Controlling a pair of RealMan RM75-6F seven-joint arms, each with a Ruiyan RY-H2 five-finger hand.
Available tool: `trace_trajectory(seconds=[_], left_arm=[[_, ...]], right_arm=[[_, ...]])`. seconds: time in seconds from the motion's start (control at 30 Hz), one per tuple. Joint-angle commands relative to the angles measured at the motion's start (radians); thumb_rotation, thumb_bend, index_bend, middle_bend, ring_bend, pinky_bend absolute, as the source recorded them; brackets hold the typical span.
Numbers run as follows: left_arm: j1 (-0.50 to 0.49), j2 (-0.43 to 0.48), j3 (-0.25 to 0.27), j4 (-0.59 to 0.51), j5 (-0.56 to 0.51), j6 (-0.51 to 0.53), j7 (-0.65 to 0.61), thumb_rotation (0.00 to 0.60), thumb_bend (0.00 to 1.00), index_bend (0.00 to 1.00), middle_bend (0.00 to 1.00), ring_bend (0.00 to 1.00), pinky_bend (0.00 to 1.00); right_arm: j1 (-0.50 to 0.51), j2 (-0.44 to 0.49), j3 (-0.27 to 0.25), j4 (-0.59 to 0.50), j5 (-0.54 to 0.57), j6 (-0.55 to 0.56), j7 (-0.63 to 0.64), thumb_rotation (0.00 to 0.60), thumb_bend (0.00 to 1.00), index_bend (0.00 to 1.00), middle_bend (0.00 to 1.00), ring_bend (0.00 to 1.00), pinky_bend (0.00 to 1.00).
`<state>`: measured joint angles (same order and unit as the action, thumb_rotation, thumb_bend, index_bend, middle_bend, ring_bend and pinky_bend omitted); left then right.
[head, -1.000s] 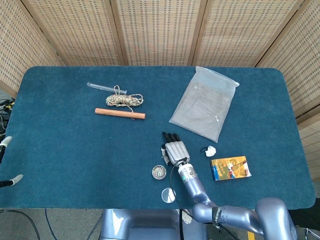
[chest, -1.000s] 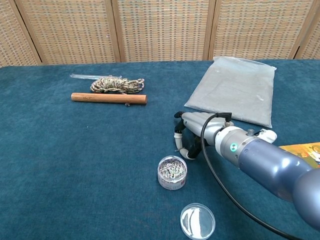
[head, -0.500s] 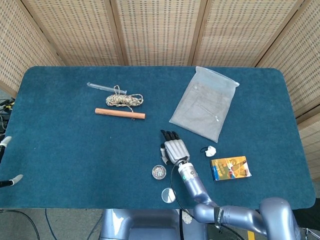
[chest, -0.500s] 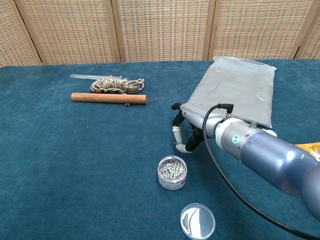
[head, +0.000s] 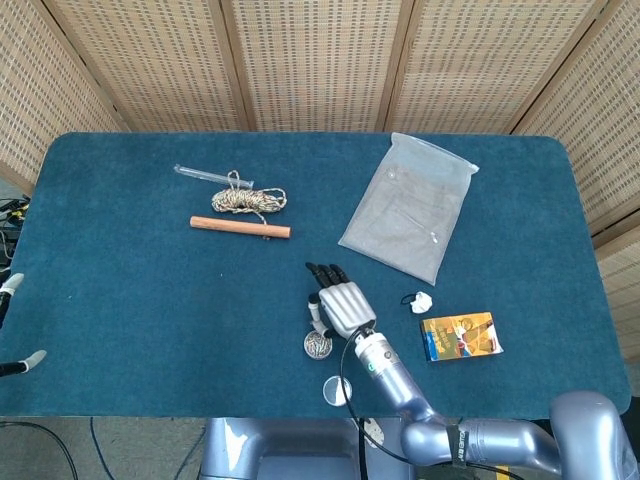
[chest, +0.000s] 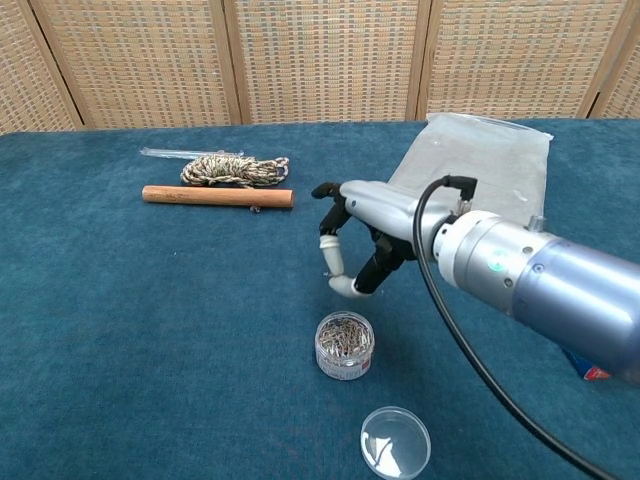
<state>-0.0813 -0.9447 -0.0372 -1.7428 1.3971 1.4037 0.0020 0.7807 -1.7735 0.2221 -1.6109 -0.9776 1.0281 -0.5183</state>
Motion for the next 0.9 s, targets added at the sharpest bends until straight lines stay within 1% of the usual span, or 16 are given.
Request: trace_trajectory(seconds=[0.03, 0.27, 0.47, 0.9], left_arm=[[0.0, 0.0, 0.0, -0.001, 0.001, 0.001, 0.001, 0.6, 0.0, 0.0, 0.0, 0.0, 0.0], [-0.001, 0.001, -0.001, 0.003, -0.005, -0.003, -0.004, 0.6, 0.0, 0.0, 0.0, 0.0, 0.0], [-0.002, 0.002, -0.003, 0.006, -0.009, -0.007, -0.01, 0.6, 0.0, 0.0, 0.0, 0.0, 0.0], [-0.001, 0.004, -0.002, 0.001, -0.006, -0.004, -0.012, 0.6, 0.0, 0.0, 0.0, 0.0, 0.0]], right_arm=[[0.0, 0.0, -0.027, -0.03, -0.013, -0.001, -0.016, 0.6, 0.36, 0.67, 0.0, 0.0, 0.01], [0.01, -0.031, -0.063, -0.028, -0.023, -0.013, -0.034, 0.6, 0.36, 0.67, 0.0, 0.0, 0.01], [0.014, -0.049, -0.057, 0.002, -0.019, -0.011, -0.031, 0.6, 0.36, 0.67, 0.0, 0.0, 0.01], [0.002, -0.023, -0.078, 0.011, -0.012, -0.013, -0.034, 0.6, 0.36, 0.67, 0.0, 0.0, 0.01]])
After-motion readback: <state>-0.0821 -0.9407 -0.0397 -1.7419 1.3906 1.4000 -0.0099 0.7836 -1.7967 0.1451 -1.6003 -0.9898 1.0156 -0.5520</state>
